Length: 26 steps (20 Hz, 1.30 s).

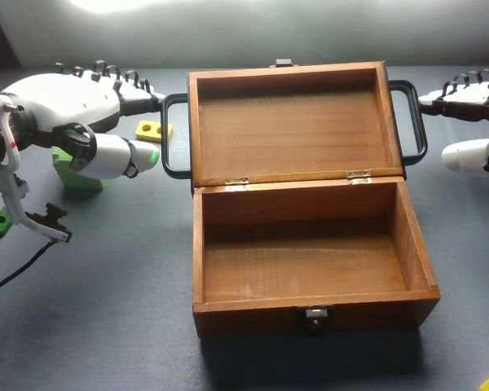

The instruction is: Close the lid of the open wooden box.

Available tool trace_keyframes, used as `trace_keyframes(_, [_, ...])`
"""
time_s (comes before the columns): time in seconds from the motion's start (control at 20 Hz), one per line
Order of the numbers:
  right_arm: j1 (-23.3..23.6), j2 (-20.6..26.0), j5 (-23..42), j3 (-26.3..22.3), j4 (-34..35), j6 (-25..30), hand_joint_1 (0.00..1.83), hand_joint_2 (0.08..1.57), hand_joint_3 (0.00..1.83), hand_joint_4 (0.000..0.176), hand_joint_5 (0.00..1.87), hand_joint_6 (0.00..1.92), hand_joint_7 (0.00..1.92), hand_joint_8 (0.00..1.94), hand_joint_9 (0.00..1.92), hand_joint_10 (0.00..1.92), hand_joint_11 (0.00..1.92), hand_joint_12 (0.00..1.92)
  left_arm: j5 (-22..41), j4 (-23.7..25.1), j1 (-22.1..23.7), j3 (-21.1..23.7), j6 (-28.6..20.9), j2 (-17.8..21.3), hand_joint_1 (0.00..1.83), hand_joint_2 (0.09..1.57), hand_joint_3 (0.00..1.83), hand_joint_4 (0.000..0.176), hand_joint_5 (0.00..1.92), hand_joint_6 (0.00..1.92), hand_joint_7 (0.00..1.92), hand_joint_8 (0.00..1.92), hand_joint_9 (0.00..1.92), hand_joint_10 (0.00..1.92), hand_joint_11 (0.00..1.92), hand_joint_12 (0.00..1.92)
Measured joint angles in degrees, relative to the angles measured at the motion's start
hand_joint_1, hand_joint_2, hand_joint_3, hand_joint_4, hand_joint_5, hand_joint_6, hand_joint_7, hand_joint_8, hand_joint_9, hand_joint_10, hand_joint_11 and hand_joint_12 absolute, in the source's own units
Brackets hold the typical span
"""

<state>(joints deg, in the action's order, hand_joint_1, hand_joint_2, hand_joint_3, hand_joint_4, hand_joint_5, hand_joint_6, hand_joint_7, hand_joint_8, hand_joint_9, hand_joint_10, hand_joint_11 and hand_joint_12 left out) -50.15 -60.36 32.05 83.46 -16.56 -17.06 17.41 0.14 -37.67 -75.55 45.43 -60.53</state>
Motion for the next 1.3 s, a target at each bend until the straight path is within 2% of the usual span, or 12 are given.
trace_keyframes(0.05, [0.00, -0.02, -0.39, 0.24, -0.02, 0.07, 0.07, 1.42, 0.00, 0.000, 0.14, 0.01, 0.16, 0.01, 0.14, 0.01, 0.17, 0.02, 0.92, 0.11, -0.42, 0.00, -0.33, 0.07, 0.17, 1.46, 0.00, 0.000, 0.15, 0.00, 0.12, 0.00, 0.12, 0.00, 0.02, 0.40])
trace_keyframes(0.2, [0.33, -0.02, -0.66, 0.44, 0.42, 0.20, 0.04, 1.41, 0.00, 0.000, 0.14, 0.00, 0.15, 0.01, 0.14, 0.01, 0.16, 0.01, 1.49, -0.31, -1.01, 0.35, -0.55, 0.31, 0.40, 1.47, 0.00, 0.000, 0.21, 0.01, 0.13, 0.00, 0.13, 0.00, 0.00, 0.51])
trace_keyframes(0.25, [0.39, -0.02, -0.37, 0.44, 0.42, 0.20, 0.05, 1.42, 0.00, 0.000, 0.15, 0.00, 0.16, 0.01, 0.15, 0.01, 0.17, 0.02, 1.55, -0.87, -1.09, 0.33, -0.48, 0.46, 0.24, 1.47, 0.00, 0.000, 0.16, 0.01, 0.07, 0.01, 0.11, 0.00, 0.00, 0.53])
trace_keyframes(0.35, [0.37, -0.02, -0.46, 0.44, 0.42, 0.20, 0.07, 1.41, 0.00, 0.000, 0.17, 0.01, 0.19, 0.01, 0.17, 0.01, 0.19, 0.02, 2.60, -2.38, -1.60, 0.33, 0.26, 1.03, 0.18, 1.47, 0.00, 0.000, 0.16, 0.01, 0.09, 0.01, 0.10, 0.01, 0.02, 0.43])
trace_keyframes(0.4, [0.37, -0.02, -0.46, 0.44, 0.42, 0.20, 0.07, 1.41, 0.00, 0.000, 0.16, 0.00, 0.17, 0.00, 0.15, 0.00, 0.16, 0.01, 2.80, -2.80, -1.84, 0.35, 0.90, 1.29, 0.20, 1.47, 0.00, 0.000, 0.16, 0.00, 0.13, 0.01, 0.12, 0.01, 0.00, 0.27])
trace_keyframes(0.5, [0.37, -0.02, -0.68, 0.44, 0.42, 0.22, 0.03, 1.40, 0.00, 0.000, 0.17, 0.00, 0.17, 0.00, 0.16, 0.00, 0.19, 0.02, 2.75, -4.61, -1.99, 0.39, 2.40, 1.55, 0.23, 1.47, 0.00, 0.000, 0.19, 0.00, 0.16, 0.00, 0.15, 0.00, 0.05, 0.15])
trace_keyframes(0.7, [0.37, 0.11, -1.09, 0.44, 0.46, 0.22, 0.04, 1.40, 0.00, 0.000, 0.17, 0.00, 0.17, 0.00, 0.17, 0.00, 0.20, 0.01, 2.82, -5.77, -3.48, 0.83, 2.58, 2.47, 0.14, 1.49, 0.00, 0.000, 0.20, 0.00, 0.18, 0.01, 0.14, 0.01, 0.04, 0.08])
trace_keyframes(0.8, [0.37, 0.15, -1.44, 0.46, 0.46, 0.22, 0.07, 1.40, 0.00, 0.000, 0.17, 0.00, 0.17, 0.00, 0.16, 0.00, 0.20, 0.01, 3.02, -5.51, -3.69, 1.36, 2.58, 2.93, 0.19, 1.48, 0.00, 0.000, 0.17, 0.00, 0.18, 0.00, 0.16, 0.01, 0.06, 0.07])
trace_keyframes(0.95, [0.20, 0.15, -2.36, 0.92, 0.46, 0.26, 0.11, 1.41, 0.00, 0.000, 0.16, 0.00, 0.15, 0.00, 0.15, 0.00, 0.19, 0.00, 1.88, -2.89, -3.50, 1.77, 2.67, 2.95, 0.15, 1.47, 0.00, 0.000, 0.14, 0.00, 0.09, 0.00, 0.05, 0.00, 0.06, 0.06])
trace_keyframes(1.2, [0.17, -0.37, -3.80, 1.57, -0.09, 0.28, 0.11, 1.42, 0.00, 0.000, 0.17, 0.00, 0.17, 0.00, 0.16, 0.00, 0.19, 0.00, -0.15, -0.79, -2.91, 1.95, 2.58, 2.45, 0.10, 1.43, 0.00, 0.000, 0.15, 0.00, 0.09, 0.00, 0.07, 0.00, 0.06, 0.04])
trace_keyframes(1.25, [0.17, -0.50, -3.78, 1.57, -0.52, 0.28, 0.12, 1.43, 0.01, 0.000, 0.17, 0.00, 0.16, 0.00, 0.15, 0.00, 0.18, 0.00, -0.26, -0.50, -2.89, 1.95, 2.49, 2.45, 0.11, 1.43, 0.00, 0.000, 0.16, 0.00, 0.10, 0.00, 0.07, 0.00, 0.05, 0.03])
trace_keyframes(1.3, [0.17, -0.63, -3.82, 1.55, -0.90, 0.28, 0.12, 1.43, 0.00, 0.000, 0.16, 0.00, 0.16, 0.00, 0.16, 0.00, 0.19, 0.00, -0.42, 0.13, -2.69, 1.95, 2.08, 2.43, 0.24, 1.44, 0.00, 0.000, 0.17, 0.00, 0.13, 0.01, 0.09, 0.01, 0.09, 0.05])
